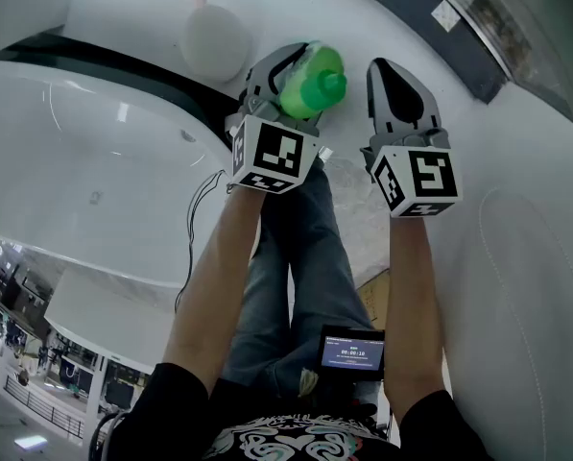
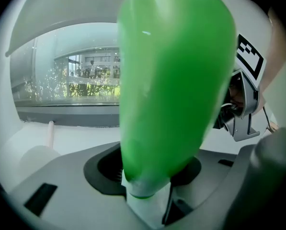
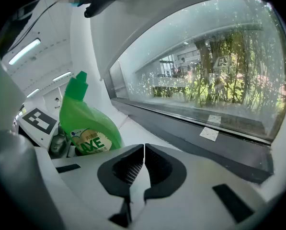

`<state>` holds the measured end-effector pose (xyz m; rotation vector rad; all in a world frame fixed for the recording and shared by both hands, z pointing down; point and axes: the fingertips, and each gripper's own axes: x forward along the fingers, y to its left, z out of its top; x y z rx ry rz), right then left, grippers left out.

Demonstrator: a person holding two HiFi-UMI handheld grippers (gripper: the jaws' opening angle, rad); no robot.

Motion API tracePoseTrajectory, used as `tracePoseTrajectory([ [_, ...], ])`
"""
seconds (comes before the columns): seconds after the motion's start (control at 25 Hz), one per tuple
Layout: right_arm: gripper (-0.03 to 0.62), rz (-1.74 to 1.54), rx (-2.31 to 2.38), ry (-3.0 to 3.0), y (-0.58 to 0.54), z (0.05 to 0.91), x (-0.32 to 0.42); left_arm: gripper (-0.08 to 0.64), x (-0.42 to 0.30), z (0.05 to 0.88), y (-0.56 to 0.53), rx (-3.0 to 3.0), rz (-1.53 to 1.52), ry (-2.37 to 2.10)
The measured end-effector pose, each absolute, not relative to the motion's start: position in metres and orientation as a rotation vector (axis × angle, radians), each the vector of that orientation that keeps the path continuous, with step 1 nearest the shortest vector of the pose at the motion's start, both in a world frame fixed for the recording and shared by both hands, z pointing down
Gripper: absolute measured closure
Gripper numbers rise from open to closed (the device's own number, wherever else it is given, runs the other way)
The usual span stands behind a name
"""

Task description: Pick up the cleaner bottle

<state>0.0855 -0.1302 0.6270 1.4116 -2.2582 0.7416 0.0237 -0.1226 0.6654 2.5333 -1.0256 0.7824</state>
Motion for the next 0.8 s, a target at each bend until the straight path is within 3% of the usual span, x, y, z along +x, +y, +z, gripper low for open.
tracePoseTrajectory([
  [0.8,0.563,0.753,1.396,-2.242,-0.129,0.632,0.082,0.35,-0.017,0.669,-0.154,2.137,0.356,-0.975],
])
